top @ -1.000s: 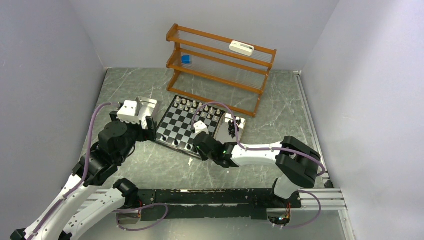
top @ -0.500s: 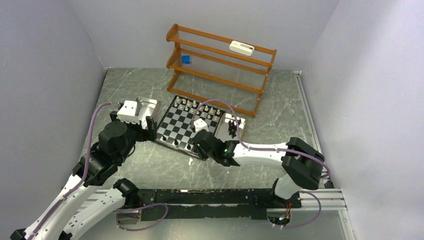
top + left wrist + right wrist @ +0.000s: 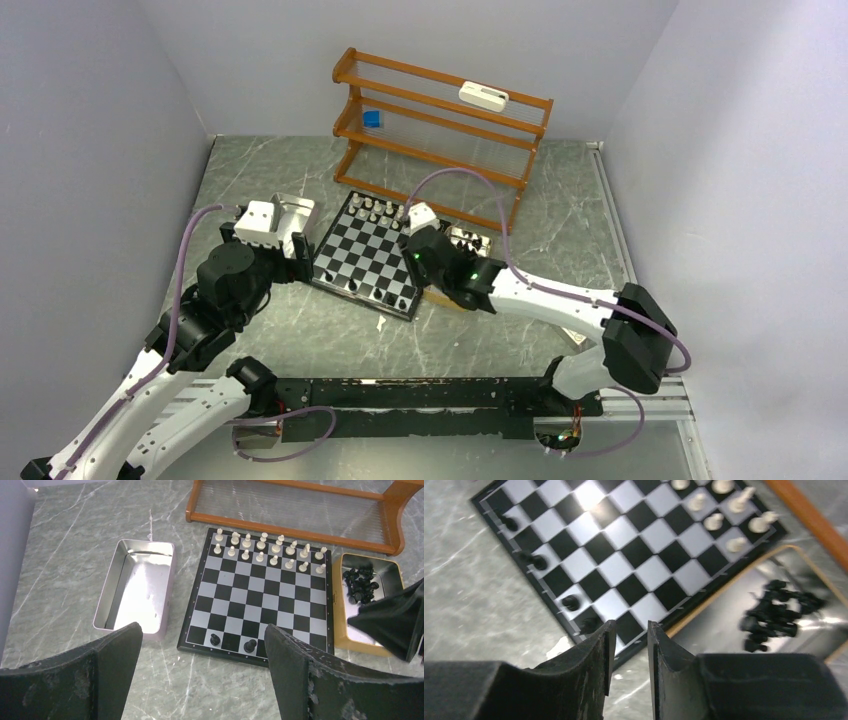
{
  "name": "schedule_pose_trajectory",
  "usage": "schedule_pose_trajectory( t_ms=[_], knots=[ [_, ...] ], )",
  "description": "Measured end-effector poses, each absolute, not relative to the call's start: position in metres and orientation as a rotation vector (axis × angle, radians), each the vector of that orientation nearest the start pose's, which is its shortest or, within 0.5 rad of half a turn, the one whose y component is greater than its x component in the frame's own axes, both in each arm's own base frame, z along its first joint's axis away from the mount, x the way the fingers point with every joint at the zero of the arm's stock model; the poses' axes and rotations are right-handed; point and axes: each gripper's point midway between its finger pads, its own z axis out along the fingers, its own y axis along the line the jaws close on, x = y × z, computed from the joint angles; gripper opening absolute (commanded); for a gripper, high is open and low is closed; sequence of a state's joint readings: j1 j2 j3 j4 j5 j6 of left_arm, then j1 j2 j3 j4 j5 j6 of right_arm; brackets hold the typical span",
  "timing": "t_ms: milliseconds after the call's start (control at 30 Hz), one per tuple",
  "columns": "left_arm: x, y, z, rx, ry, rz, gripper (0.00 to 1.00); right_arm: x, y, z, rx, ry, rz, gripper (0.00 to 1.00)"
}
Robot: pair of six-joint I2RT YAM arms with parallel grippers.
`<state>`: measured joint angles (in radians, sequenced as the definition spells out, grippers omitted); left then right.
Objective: Set up the chess pieces on the board
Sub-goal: Place the chess piece on the chessboard, then pick up the chess piece from the storage box.
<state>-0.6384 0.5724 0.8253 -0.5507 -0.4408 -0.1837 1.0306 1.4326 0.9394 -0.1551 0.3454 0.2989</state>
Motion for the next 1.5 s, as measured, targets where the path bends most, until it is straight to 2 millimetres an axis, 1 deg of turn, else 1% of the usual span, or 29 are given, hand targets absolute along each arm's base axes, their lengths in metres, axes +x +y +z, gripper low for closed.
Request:
schedule_pose_trajectory(
  t_ms=[200,267,400,567,700,833,1033,1233,1500],
  knots=[
    [0.228,-0.085,0.268,0.116,1.838,-0.164,0.96,0.289,0.261,0.143,-0.451,2.133,0.247,0.33],
    [0.228,-0.085,0.268,0.116,1.837,-0.164,0.96,0.3,0.242,0.142,-0.4,2.139,0.204,0.33],
    [0.228,-0.084,0.268,0.115,1.835,-0.165,0.96,0.315,0.212,0.131,-0.337,2.174,0.116,0.32],
    [0.228,-0.084,0.269,0.115,1.834,-0.166,0.96,0.327,0.19,0.111,-0.306,2.222,0.015,0.31],
    [0.227,-0.084,0.269,0.114,1.833,-0.167,0.96,0.327,0.18,0.085,-0.334,2.289,-0.06,0.32],
    [0.227,-0.084,0.269,0.114,1.831,-0.167,0.96,0.323,0.177,0.068,-0.367,2.338,-0.089,0.33],
    [0.227,-0.084,0.269,0.114,1.831,-0.168,0.96,0.323,0.175,0.06,-0.373,2.363,-0.088,0.33],
    [0.227,-0.084,0.269,0.114,1.831,-0.168,0.96,0.321,0.174,0.047,-0.395,2.4,-0.096,0.31],
    [0.227,-0.084,0.269,0.114,1.831,-0.168,0.96,0.321,0.174,0.038,-0.407,2.42,-0.108,0.29]
  ],
)
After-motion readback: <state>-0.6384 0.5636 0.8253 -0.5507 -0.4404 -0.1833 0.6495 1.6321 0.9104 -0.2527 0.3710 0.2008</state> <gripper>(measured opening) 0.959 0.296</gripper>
